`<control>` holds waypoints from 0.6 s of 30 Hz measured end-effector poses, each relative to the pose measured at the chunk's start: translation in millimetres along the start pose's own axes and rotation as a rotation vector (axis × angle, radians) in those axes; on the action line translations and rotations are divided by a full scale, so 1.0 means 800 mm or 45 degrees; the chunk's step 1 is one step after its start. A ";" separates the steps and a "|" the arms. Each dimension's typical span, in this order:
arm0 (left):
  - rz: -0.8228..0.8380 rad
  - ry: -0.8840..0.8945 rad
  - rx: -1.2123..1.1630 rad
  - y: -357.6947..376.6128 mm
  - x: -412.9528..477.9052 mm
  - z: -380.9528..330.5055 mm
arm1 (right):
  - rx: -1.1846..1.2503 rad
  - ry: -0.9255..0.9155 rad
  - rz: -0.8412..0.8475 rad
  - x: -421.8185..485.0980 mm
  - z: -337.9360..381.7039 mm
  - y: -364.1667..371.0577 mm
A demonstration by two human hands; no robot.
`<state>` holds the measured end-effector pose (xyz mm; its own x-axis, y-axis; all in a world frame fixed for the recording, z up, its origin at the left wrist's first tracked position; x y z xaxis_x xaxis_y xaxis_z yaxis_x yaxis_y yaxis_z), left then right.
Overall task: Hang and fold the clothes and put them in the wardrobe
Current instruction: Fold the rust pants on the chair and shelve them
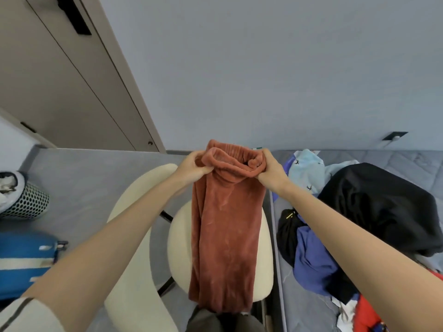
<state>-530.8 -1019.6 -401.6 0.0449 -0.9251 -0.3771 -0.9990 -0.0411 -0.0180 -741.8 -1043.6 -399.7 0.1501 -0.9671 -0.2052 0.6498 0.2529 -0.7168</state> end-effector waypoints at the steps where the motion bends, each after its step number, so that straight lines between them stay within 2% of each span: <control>1: 0.021 -0.030 -0.006 0.003 0.013 0.010 | 0.005 0.010 0.008 0.009 -0.008 0.007; 6: 0.078 -0.126 -0.001 0.005 0.062 0.076 | 0.089 0.014 0.058 0.037 -0.046 0.048; 9: 0.091 -0.188 -0.030 0.009 0.069 0.134 | 0.037 0.035 0.137 0.035 -0.083 0.092; 13: 0.046 -0.322 -0.342 0.016 0.067 0.225 | -0.109 -0.076 0.235 0.017 -0.118 0.150; 16: -0.098 -0.446 -0.673 0.012 0.069 0.303 | -0.260 -0.182 0.414 0.005 -0.157 0.207; 18: -0.132 -0.530 -0.594 0.012 0.066 0.350 | -0.375 -0.237 0.514 -0.004 -0.184 0.240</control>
<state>-537.4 -962.9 -680.6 0.0442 -0.6869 -0.7254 -0.8807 -0.3696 0.2963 -726.9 -988.0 -634.7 0.4920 -0.7730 -0.4005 0.2802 0.5762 -0.7678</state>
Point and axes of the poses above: each hand's wrist, its own x-axis towards the middle knuckle, its own y-axis out of the palm, z = x × y, the point moved 10 cm from there along x, towards the middle knuckle, and after that the axes turned 15 degrees about -x, right-handed, at the moved point
